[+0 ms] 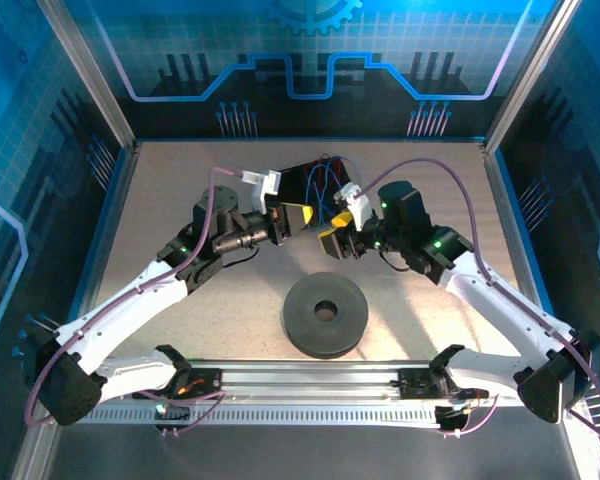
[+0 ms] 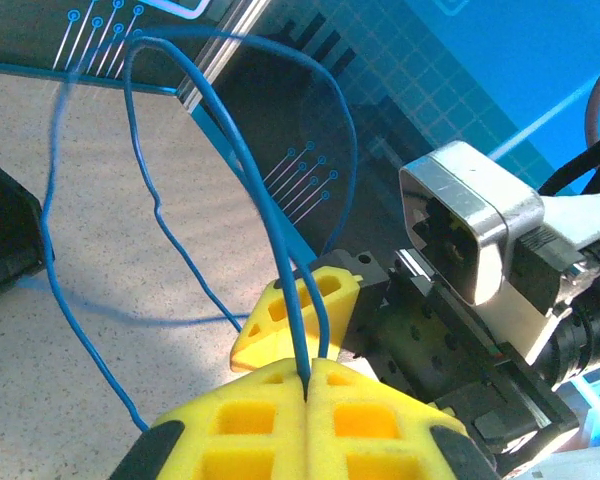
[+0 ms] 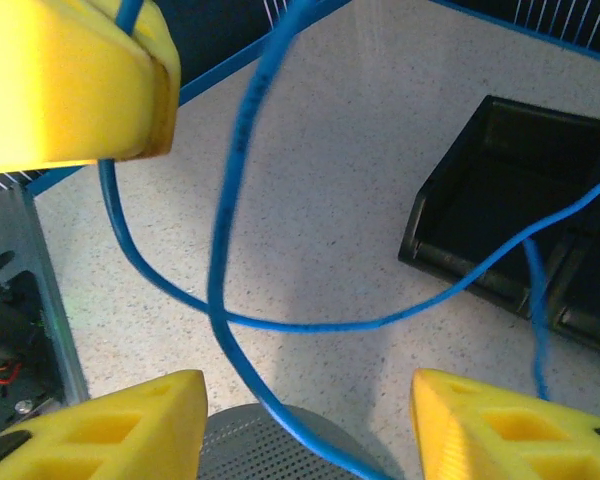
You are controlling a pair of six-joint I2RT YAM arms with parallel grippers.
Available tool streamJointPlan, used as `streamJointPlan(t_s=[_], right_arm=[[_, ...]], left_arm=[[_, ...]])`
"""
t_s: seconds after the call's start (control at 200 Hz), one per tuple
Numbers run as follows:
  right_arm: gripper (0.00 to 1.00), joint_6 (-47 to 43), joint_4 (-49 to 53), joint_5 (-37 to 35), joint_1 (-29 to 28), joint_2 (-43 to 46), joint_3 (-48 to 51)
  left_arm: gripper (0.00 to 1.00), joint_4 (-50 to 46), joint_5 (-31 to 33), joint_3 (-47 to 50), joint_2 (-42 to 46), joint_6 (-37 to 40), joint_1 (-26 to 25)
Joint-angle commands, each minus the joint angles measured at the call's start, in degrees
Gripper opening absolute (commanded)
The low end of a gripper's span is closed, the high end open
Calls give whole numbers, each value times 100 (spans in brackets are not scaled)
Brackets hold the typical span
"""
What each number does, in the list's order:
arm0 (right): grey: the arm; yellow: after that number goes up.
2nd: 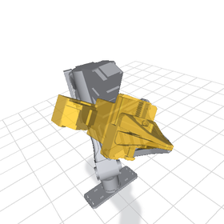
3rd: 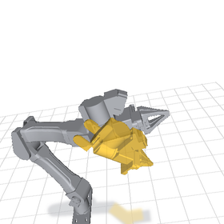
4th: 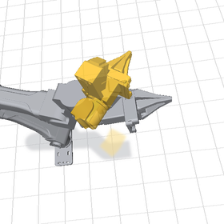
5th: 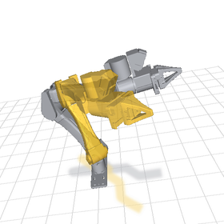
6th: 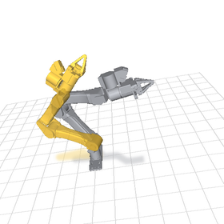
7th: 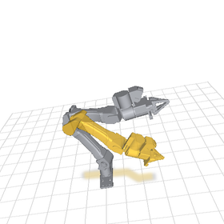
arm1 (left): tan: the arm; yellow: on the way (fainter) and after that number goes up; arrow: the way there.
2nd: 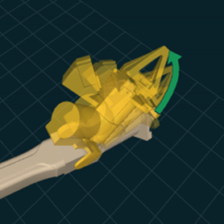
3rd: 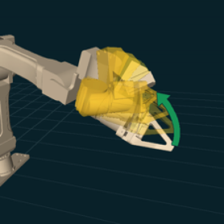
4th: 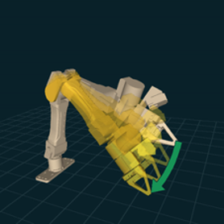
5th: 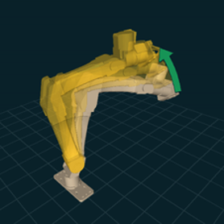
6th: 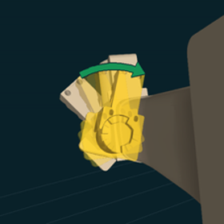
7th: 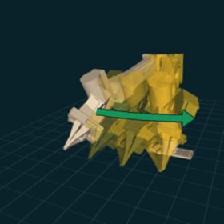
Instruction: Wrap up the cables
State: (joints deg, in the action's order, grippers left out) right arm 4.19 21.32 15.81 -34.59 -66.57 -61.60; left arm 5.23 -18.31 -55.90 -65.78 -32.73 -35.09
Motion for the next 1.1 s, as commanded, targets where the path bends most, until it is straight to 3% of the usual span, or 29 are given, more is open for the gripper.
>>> streamJointPlan(t_s=[0.0, 0.165, 0.37, 0.54, 0.731, 1.091], right_arm=[[42, -456, -302, -232, -101, -48, -40], [0, -620, -253, -396, -100, 102, 96], [0, -434, -562, -774, 0, 1563, 631], [0, 69, -1307, -103, 378, 2758, 1089], [0, 849, -1692, 944, 783, 2570, 1212], [0, 2071, -2191, 1276, 1179, 2095, 1168]], left_arm=[[0, -49, -118, -206, 139, -32, -39], [0, -410, 4, -397, 110, -170, 29], [0, -1703, 503, -1065, -50, 179, 454], [0, -1675, 323, -1011, -373, 194, 891], [0, -1166, -85, -1004, -778, 14, 892], [0, -998, -333, -1168, -1068, 0, 564]])
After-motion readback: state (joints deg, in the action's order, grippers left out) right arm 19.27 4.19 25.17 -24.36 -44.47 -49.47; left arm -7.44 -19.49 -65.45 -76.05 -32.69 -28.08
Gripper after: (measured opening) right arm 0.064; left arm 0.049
